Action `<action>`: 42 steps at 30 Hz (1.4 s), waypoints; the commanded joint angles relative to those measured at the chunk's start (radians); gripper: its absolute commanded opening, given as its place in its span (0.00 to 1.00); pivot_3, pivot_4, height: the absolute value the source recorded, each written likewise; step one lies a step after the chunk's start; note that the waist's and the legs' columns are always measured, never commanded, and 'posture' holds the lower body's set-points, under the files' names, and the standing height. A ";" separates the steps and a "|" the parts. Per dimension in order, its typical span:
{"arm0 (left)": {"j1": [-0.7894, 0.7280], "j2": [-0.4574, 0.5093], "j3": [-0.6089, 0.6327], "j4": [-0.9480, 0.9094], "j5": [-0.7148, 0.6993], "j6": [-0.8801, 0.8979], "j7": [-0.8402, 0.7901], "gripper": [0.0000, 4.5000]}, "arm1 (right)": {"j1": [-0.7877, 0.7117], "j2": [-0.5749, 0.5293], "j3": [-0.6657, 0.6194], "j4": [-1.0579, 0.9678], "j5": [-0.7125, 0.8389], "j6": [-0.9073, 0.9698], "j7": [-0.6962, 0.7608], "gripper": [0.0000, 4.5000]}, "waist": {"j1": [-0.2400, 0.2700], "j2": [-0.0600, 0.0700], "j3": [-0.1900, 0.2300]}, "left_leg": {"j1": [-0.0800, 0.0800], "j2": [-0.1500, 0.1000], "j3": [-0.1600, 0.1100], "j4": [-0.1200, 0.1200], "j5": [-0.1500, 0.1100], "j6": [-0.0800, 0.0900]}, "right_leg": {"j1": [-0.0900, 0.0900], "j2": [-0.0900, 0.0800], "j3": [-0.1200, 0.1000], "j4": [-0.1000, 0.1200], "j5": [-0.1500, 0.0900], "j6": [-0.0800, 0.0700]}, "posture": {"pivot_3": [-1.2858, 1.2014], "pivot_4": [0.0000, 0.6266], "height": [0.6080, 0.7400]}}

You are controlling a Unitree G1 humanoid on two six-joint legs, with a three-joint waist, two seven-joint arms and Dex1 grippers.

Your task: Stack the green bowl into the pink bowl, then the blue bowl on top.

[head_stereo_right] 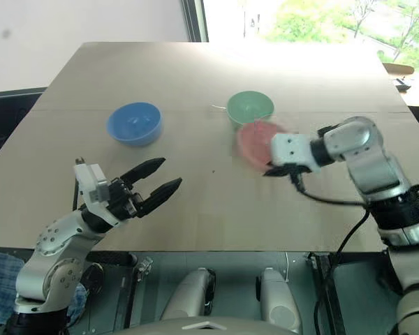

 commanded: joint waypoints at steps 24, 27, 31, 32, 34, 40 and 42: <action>-0.007 -0.003 0.012 -0.003 -0.002 -0.004 0.000 0.78 | -0.078 0.087 -0.084 -0.166 0.147 0.418 -0.193 0.99 | -0.004 -0.001 0.000 | 0.000 0.000 -0.002 0.001 0.000 0.000 | 0.001 0.000 -0.002 0.000 0.000 0.000 | 0.52 0.24 1.00; -0.011 -0.021 0.020 0.007 -0.017 -0.002 0.016 0.78 | -0.103 0.085 -0.147 -0.055 0.162 0.400 -0.248 0.99 | -0.002 -0.001 0.000 | 0.000 -0.001 -0.002 0.001 0.000 0.000 | 0.001 0.000 -0.002 0.000 0.000 0.000 | 0.52 0.24 1.00; -0.024 -0.047 0.043 0.046 -0.002 -0.030 0.040 0.78 | -0.151 0.115 -0.128 0.105 0.127 0.296 -0.308 0.99 | -0.009 -0.001 0.000 | 0.001 0.000 0.000 0.001 0.000 0.000 | 0.001 0.000 -0.001 0.000 0.000 0.000 | 0.52 0.24 1.00; -0.027 -0.051 0.048 0.051 -0.001 -0.033 0.045 0.78 | -0.157 0.114 -0.117 0.129 0.119 0.267 -0.310 0.99 | -0.009 -0.001 0.000 | 0.001 0.000 0.000 0.001 0.000 0.000 | 0.001 0.001 -0.001 0.001 0.000 0.000 | 0.52 0.24 1.00; -0.035 -0.056 0.061 0.058 -0.010 -0.033 0.057 0.78 | -0.175 0.124 -0.103 0.183 0.113 0.232 -0.312 0.99 | -0.010 -0.001 0.000 | 0.001 0.000 -0.001 0.000 0.000 0.000 | 0.001 0.001 -0.001 0.000 0.000 0.000 | 0.52 0.24 1.00; -0.017 -0.068 0.101 0.038 -0.014 -0.047 0.088 0.78 | -0.303 0.178 0.021 0.506 -0.037 0.003 -0.344 0.99 | -0.010 -0.001 0.000 | 0.000 0.000 0.001 0.000 0.000 0.000 | -0.001 0.001 0.001 0.000 0.000 0.000 | 0.52 0.24 1.00; -0.009 -0.075 0.109 0.037 -0.004 -0.057 0.103 0.78 | -0.343 0.212 0.047 0.610 -0.075 -0.068 -0.365 0.99 | -0.010 -0.001 0.000 | 0.000 0.000 0.001 0.000 0.000 0.000 | -0.001 0.001 0.001 0.000 0.000 0.000 | 0.52 0.24 1.00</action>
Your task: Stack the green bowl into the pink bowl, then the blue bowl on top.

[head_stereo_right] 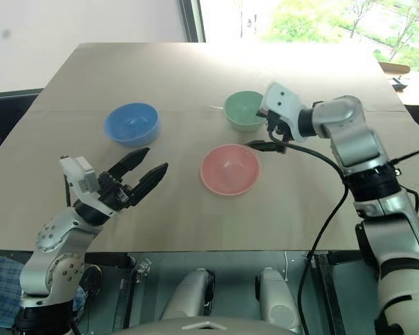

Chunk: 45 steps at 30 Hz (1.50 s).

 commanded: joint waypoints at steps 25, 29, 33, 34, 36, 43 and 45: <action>0.149 -0.035 0.117 -0.125 0.019 -0.095 0.126 0.78 | -0.359 0.287 0.087 0.938 -0.322 -0.589 -0.301 0.17 | -0.001 0.000 0.000 | 0.000 0.000 0.001 -0.002 0.000 0.000 | -0.001 0.000 0.001 0.000 0.000 0.000 | 0.52 0.24 1.00; 0.153 -0.035 0.112 -0.128 0.020 -0.097 0.128 0.78 | -0.364 0.289 0.084 0.949 -0.327 -0.599 -0.305 0.03 | -0.001 0.001 0.000 | 0.000 0.000 0.001 -0.002 0.000 0.000 | -0.001 0.000 0.001 0.000 0.000 -0.001 | 0.52 0.24 1.00; 0.147 -0.030 0.105 -0.124 0.021 -0.098 0.122 0.78 | -0.368 0.285 0.074 0.945 -0.325 -0.612 -0.302 0.03 | -0.002 0.001 0.000 | 0.000 0.000 0.001 -0.002 0.000 0.000 | -0.001 0.000 0.001 0.000 0.000 0.000 | 0.52 0.24 1.00; 0.146 -0.030 0.104 -0.123 0.021 -0.098 0.121 0.78 | -0.369 0.283 0.072 0.942 -0.323 -0.615 -0.297 0.03 | -0.001 0.001 0.000 | 0.000 0.000 0.001 -0.002 0.000 0.000 | -0.001 0.000 0.001 0.000 0.000 -0.001 | 0.52 0.24 1.00; 0.142 -0.029 0.100 -0.120 0.021 -0.099 0.117 0.78 | -0.373 0.277 0.066 0.931 -0.320 -0.622 -0.288 0.03 | -0.001 0.001 0.000 | 0.000 0.000 0.001 -0.002 0.000 0.000 | -0.001 0.000 0.001 0.000 0.000 -0.001 | 0.52 0.24 1.00; 0.123 -0.020 0.064 -0.109 0.017 -0.089 0.076 0.78 | -0.332 0.207 0.019 0.726 -0.244 -0.634 -0.088 0.03 | -0.001 0.001 0.001 | 0.000 0.000 0.001 -0.002 0.000 0.000 | -0.002 0.000 0.001 0.000 0.000 0.000 | 0.52 0.24 1.00; 0.109 -0.011 0.053 -0.098 0.016 -0.083 0.056 0.78 | -0.287 0.169 0.004 0.575 -0.203 -0.588 -0.002 0.03 | 0.001 0.001 0.001 | 0.000 0.000 0.001 -0.002 0.000 0.000 | -0.002 0.000 0.001 0.000 0.000 0.000 | 0.52 0.24 1.00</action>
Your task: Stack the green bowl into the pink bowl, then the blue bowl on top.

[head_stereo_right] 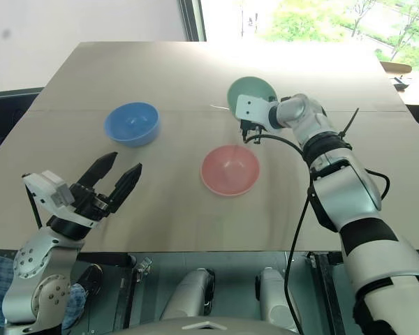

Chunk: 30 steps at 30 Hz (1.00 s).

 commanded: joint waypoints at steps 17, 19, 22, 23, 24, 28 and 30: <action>-0.218 0.090 -0.119 0.200 -0.007 0.020 -0.240 0.78 | 0.429 -0.322 -0.063 -1.382 0.367 0.730 0.375 0.03 | 0.002 0.000 0.000 | 0.001 0.000 -0.002 0.001 0.000 0.000 | 0.002 0.000 -0.003 0.001 0.000 0.000 | 0.52 0.24 1.00; -0.239 0.091 -0.124 0.221 -0.006 0.021 -0.255 0.78 | 0.427 -0.322 -0.062 -1.444 0.390 0.791 0.363 0.03 | 0.002 0.000 0.000 | 0.000 0.000 -0.003 0.001 0.000 0.000 | 0.001 0.000 -0.003 0.000 0.000 0.000 | 0.52 0.24 1.00; -0.254 0.089 -0.130 0.237 -0.003 0.020 -0.268 0.78 | 0.425 -0.326 -0.055 -1.493 0.411 0.848 0.340 0.19 | 0.002 0.000 0.000 | 0.000 0.000 -0.003 0.001 0.000 0.000 | 0.002 0.000 -0.003 0.000 0.000 0.000 | 0.52 0.24 1.00; -0.257 0.087 -0.131 0.237 -0.004 0.022 -0.270 0.78 | 0.425 -0.331 -0.051 -1.505 0.416 0.861 0.335 0.32 | 0.002 0.000 0.000 | 0.000 0.000 -0.003 0.001 0.000 0.000 | 0.002 0.000 -0.003 0.000 0.000 0.000 | 0.52 0.24 1.00; -0.260 0.086 -0.133 0.238 -0.004 0.023 -0.272 0.78 | 0.428 -0.334 -0.047 -1.520 0.422 0.877 0.331 0.40 | 0.003 0.000 0.000 | 0.000 0.000 -0.003 0.001 0.000 0.000 | 0.002 -0.001 -0.003 0.000 0.000 0.000 | 0.52 0.24 1.00; -0.263 0.083 -0.134 0.242 -0.003 0.025 -0.274 0.78 | 0.432 -0.328 -0.059 -1.551 0.447 0.927 0.283 0.74 | 0.004 0.000 0.000 | 0.000 0.000 -0.003 0.001 0.000 0.000 | 0.002 -0.001 -0.004 0.000 0.000 0.000 | 0.52 0.24 1.00; -0.262 0.083 -0.134 0.242 -0.002 0.025 -0.273 0.78 | 0.429 -0.323 -0.086 -1.543 0.466 0.962 0.248 0.93 | 0.003 -0.001 0.000 | 0.000 0.000 -0.003 0.001 0.000 0.000 | 0.002 -0.001 -0.004 0.000 0.000 0.000 | 0.52 0.24 1.00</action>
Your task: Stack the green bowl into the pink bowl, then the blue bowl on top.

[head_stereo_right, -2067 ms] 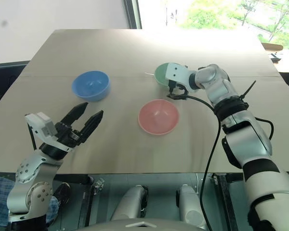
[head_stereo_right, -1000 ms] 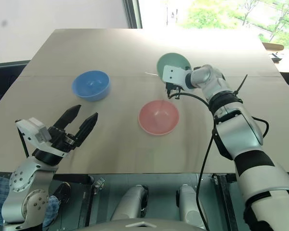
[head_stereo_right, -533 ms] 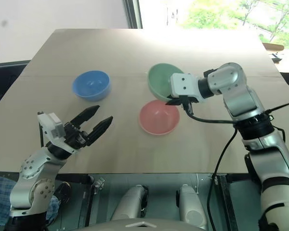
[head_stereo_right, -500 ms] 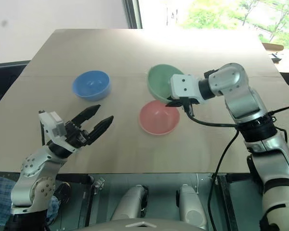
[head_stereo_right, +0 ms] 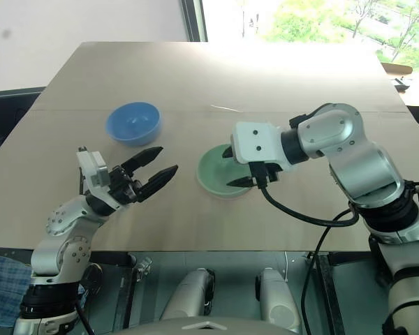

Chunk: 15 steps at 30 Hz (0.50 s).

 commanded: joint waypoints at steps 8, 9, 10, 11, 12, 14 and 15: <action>-0.064 0.026 0.023 0.013 0.066 0.055 0.126 0.78 | 0.134 0.028 -0.482 0.106 0.252 0.073 -0.181 0.93 | 0.018 -0.003 -0.001 | -0.001 -0.001 -0.002 0.000 0.000 0.000 | 0.001 0.000 -0.002 -0.001 0.000 0.000 | 0.52 0.24 1.00; -0.081 0.028 0.029 0.029 0.077 0.070 0.152 0.78 | 0.154 0.026 -0.537 0.117 0.291 0.056 -0.173 0.93 | 0.022 -0.002 -0.001 | -0.001 -0.001 -0.001 0.000 0.000 0.000 | 0.001 0.000 -0.002 -0.001 0.000 0.000 | 0.52 0.24 1.00; -0.090 0.029 0.033 0.037 0.080 0.078 0.166 0.78 | 0.165 0.022 -0.565 0.122 0.316 0.045 -0.168 0.93 | 0.024 -0.002 -0.001 | -0.001 -0.001 -0.001 0.000 0.000 0.000 | 0.000 0.000 -0.001 -0.001 0.000 0.000 | 0.52 0.24 1.00; -0.099 0.031 0.035 0.051 0.091 0.080 0.177 0.78 | 0.174 0.015 -0.593 0.127 0.341 0.064 -0.182 0.93 | 0.024 -0.002 -0.001 | -0.002 -0.001 -0.001 0.001 0.000 0.000 | 0.000 0.000 -0.002 0.000 0.000 0.000 | 0.52 0.24 1.00; -0.114 0.043 0.031 0.073 0.122 0.083 0.194 0.78 | 0.192 0.003 -0.637 0.132 0.375 0.069 -0.176 0.93 | 0.023 -0.001 -0.001 | -0.002 -0.001 -0.001 0.001 0.000 0.000 | 0.000 0.000 -0.002 0.000 0.000 0.000 | 0.52 0.24 1.00; -0.151 0.084 0.014 0.117 0.209 0.111 0.246 0.78 | 0.232 -0.035 -0.707 0.145 0.420 0.064 -0.160 0.93 | 0.024 -0.002 -0.001 | -0.001 -0.001 -0.001 0.001 0.000 0.000 | 0.000 0.000 -0.001 0.000 0.000 0.000 | 0.52 0.24 1.00; -0.187 0.114 0.006 0.134 0.257 0.153 0.290 0.78 | 0.264 -0.055 -0.739 0.143 0.442 0.052 -0.146 0.93 | 0.023 -0.002 -0.001 | -0.001 -0.001 -0.001 0.001 0.000 0.000 | 0.000 0.000 -0.002 0.000 0.000 0.000 | 0.52 0.24 1.00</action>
